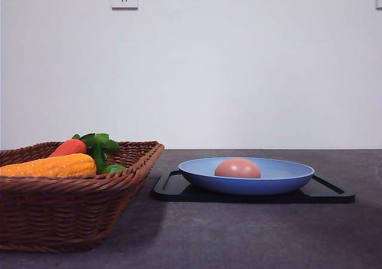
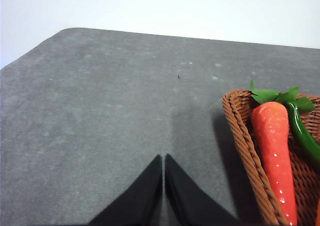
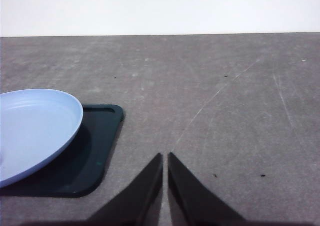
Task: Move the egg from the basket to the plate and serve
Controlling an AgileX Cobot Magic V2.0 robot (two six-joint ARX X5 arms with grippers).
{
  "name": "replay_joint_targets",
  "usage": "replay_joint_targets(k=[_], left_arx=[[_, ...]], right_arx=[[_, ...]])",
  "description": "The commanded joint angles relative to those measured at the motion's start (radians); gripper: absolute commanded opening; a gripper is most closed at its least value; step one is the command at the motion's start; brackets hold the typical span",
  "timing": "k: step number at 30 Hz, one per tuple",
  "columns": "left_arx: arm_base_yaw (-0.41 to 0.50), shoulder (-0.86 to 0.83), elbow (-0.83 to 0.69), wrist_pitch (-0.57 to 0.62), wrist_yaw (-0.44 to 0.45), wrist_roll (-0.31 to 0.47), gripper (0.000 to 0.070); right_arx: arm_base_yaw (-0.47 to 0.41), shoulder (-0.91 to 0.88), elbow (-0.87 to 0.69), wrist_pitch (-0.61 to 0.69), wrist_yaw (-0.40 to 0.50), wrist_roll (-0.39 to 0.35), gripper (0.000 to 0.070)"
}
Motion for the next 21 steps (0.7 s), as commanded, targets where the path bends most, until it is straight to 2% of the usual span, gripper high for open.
replay_joint_targets(k=[1, 21], left_arx=[[0.000, -0.002, -0.028, 0.010, 0.001, -0.002, 0.0000], [0.000, -0.002, -0.028, 0.010, 0.001, -0.002, 0.0000]], right_arx=[[0.000, -0.003, -0.006, 0.004, 0.002, 0.015, 0.0000], [0.000, -0.003, -0.006, 0.004, 0.002, 0.015, 0.0000]])
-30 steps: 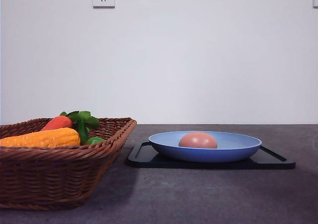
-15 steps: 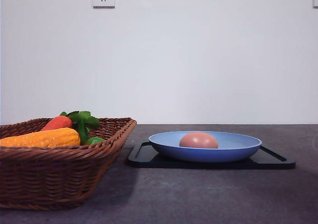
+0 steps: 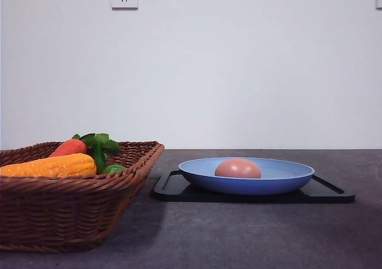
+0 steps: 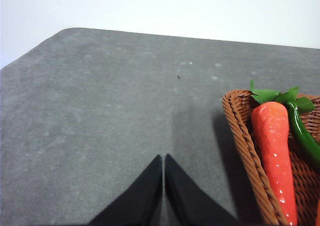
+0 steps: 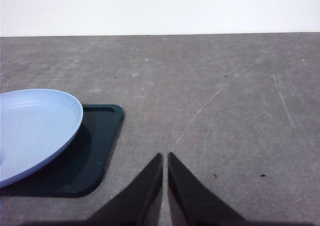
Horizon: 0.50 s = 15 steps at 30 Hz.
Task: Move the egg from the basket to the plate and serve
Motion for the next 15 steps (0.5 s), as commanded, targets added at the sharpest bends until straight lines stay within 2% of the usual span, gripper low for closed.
replay_joint_targets(k=[1, 15], left_arx=[[0.000, -0.002, -0.028, 0.011, 0.001, -0.002, 0.0000], [0.000, -0.002, -0.028, 0.010, 0.001, -0.002, 0.0000]], right_arx=[[0.000, -0.003, -0.006, 0.004, 0.002, 0.015, 0.0000], [0.000, -0.003, -0.006, 0.004, 0.002, 0.015, 0.0000]])
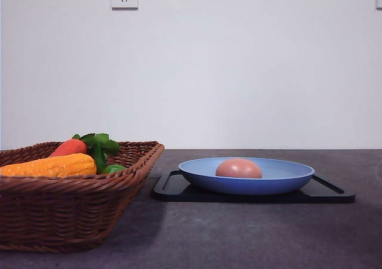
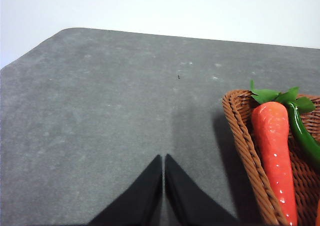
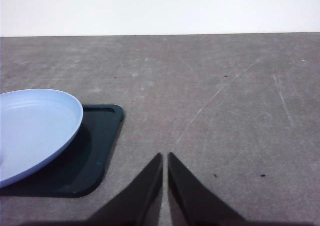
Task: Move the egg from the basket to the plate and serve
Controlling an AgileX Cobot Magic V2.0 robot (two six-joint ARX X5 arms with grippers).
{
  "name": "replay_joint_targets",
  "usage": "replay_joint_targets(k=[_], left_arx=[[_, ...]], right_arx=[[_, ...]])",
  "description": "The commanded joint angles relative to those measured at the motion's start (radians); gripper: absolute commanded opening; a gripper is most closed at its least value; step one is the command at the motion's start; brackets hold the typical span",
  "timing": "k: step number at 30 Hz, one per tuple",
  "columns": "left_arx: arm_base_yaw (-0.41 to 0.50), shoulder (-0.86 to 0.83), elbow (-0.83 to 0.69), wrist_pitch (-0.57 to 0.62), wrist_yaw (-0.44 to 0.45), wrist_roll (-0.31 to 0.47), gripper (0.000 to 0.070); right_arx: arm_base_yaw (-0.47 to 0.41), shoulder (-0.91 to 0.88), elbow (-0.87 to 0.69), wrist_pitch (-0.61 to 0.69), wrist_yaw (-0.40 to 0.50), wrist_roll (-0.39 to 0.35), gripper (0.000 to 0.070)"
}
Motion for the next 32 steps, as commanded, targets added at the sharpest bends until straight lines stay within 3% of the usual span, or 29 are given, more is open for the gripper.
replay_joint_targets(k=[1, 32], left_arx=[[0.000, -0.002, -0.028, 0.010, 0.001, -0.002, 0.0000], [0.000, -0.002, -0.028, 0.012, 0.001, -0.002, 0.0000]], right_arx=[[0.000, -0.003, -0.006, 0.004, 0.002, 0.015, 0.0000], [0.000, -0.003, -0.006, 0.004, 0.002, 0.015, 0.0000]])
